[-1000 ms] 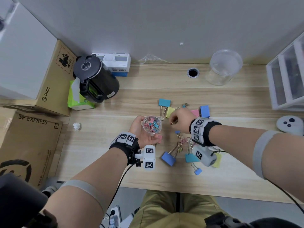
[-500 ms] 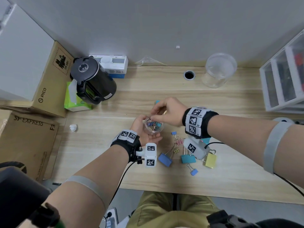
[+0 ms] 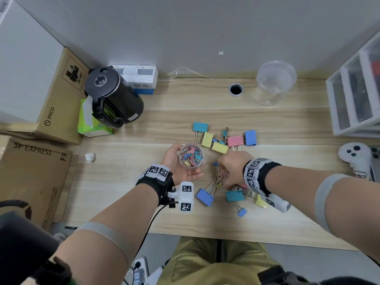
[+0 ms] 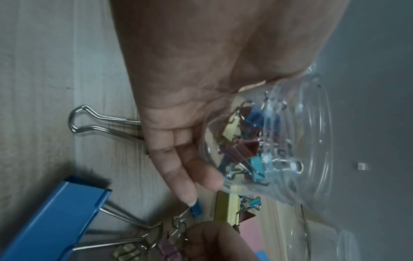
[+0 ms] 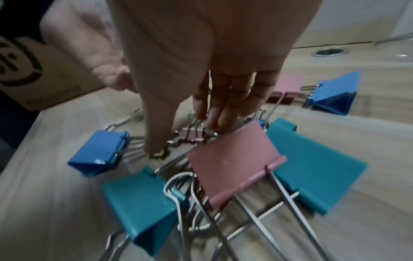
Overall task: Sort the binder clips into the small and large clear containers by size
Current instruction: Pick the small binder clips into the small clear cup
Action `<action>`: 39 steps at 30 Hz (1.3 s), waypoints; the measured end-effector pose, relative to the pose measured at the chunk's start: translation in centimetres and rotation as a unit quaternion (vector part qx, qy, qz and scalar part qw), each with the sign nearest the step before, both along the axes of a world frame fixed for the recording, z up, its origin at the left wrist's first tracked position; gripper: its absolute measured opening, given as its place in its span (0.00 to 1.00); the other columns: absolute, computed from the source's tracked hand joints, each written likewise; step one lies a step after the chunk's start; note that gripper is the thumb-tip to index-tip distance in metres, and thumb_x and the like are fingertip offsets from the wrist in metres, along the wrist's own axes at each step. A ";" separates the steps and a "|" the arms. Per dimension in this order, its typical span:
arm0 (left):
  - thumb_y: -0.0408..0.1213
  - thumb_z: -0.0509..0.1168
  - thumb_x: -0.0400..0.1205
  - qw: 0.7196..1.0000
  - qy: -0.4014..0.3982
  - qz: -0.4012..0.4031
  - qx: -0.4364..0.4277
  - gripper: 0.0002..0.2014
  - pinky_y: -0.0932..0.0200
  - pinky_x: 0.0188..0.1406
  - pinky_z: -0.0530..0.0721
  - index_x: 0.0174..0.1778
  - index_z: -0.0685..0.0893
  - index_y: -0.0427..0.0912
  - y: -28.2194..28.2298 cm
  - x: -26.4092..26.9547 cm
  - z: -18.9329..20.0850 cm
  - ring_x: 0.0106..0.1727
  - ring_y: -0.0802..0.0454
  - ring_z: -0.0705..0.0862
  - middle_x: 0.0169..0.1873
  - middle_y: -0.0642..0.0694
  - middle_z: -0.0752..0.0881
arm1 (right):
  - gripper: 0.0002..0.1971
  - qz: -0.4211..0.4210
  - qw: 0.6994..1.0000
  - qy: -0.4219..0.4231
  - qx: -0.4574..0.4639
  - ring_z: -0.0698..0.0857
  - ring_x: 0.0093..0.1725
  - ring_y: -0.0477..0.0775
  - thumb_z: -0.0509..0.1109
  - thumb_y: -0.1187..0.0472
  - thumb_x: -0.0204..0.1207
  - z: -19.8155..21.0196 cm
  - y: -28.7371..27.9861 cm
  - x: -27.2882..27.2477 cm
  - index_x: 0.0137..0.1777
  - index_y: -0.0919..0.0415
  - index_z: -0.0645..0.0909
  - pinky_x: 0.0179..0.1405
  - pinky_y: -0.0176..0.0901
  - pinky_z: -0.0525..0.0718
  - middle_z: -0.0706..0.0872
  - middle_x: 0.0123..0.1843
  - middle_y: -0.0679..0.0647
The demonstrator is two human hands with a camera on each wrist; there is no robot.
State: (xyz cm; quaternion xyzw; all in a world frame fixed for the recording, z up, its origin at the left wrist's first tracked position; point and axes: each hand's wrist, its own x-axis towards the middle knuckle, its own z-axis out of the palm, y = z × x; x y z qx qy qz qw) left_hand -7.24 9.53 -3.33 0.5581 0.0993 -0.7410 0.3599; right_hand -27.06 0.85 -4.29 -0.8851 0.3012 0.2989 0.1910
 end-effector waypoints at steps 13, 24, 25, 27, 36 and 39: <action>0.53 0.57 0.78 1.000 0.000 -0.011 -0.008 0.30 0.44 0.51 0.88 0.63 0.83 0.31 0.4 0.1 -0.3 0.40 0.41 0.83 0.50 0.30 0.88 | 0.23 -0.036 0.999 -0.031 0.018 0.83 0.40 0.54 0.72 0.37 0.64 -1.0 0.6 0.0 0.50 0.53 0.77 0.39 0.48 0.87 0.83 0.41 0.49; 0.53 0.57 0.79 1.000 -0.005 0.000 -0.007 0.30 0.43 0.50 0.88 0.64 0.83 0.31 0.1 0.3 -0.4 0.40 0.40 0.83 0.53 0.29 0.86 | 0.38 -0.004 0.999 -0.032 -0.012 0.82 0.48 0.54 0.76 0.28 0.52 -1.9 2.1 0.6 0.56 0.52 0.74 0.39 0.46 0.81 0.80 0.49 0.49; 0.53 0.57 0.79 1.000 -0.005 0.000 -0.006 0.30 0.44 0.50 0.89 0.65 0.83 0.30 0.1 0.3 -0.4 0.40 0.40 0.83 0.53 0.29 0.86 | 0.37 -0.005 0.999 -0.035 -0.016 0.82 0.50 0.55 0.77 0.30 0.55 -2.1 2.3 0.7 0.57 0.53 0.74 0.41 0.47 0.82 0.80 0.50 0.50; 0.53 0.57 0.79 1.000 -0.005 0.000 -0.005 0.31 0.44 0.49 0.89 0.65 0.82 0.30 0.1 0.3 -0.4 0.40 0.40 0.83 0.52 0.30 0.86 | 0.34 -0.010 0.999 -0.043 -0.011 0.82 0.52 0.56 0.77 0.35 0.61 -2.1 2.2 0.7 0.61 0.54 0.74 0.45 0.50 0.85 0.80 0.53 0.51; 0.52 0.57 0.78 1.000 0.003 0.003 -0.009 0.28 0.44 0.47 0.88 0.61 0.84 0.32 -0.1 0.5 -0.5 0.37 0.40 0.82 0.51 0.30 0.87 | 0.16 -0.022 0.998 -0.057 0.010 0.81 0.55 0.60 0.68 0.58 0.74 -1.5 0.3 0.2 0.62 0.56 0.76 0.46 0.53 0.85 0.76 0.56 0.54; 0.53 0.57 0.78 1.000 0.004 0.006 -0.007 0.28 0.44 0.48 0.88 0.60 0.84 0.32 -0.1 0.5 -0.5 0.37 0.40 0.82 0.52 0.30 0.86 | 0.16 -0.027 0.997 -0.076 0.005 0.79 0.57 0.60 0.68 0.63 0.74 -1.6 0.4 0.6 0.62 0.58 0.76 0.47 0.53 0.84 0.74 0.58 0.55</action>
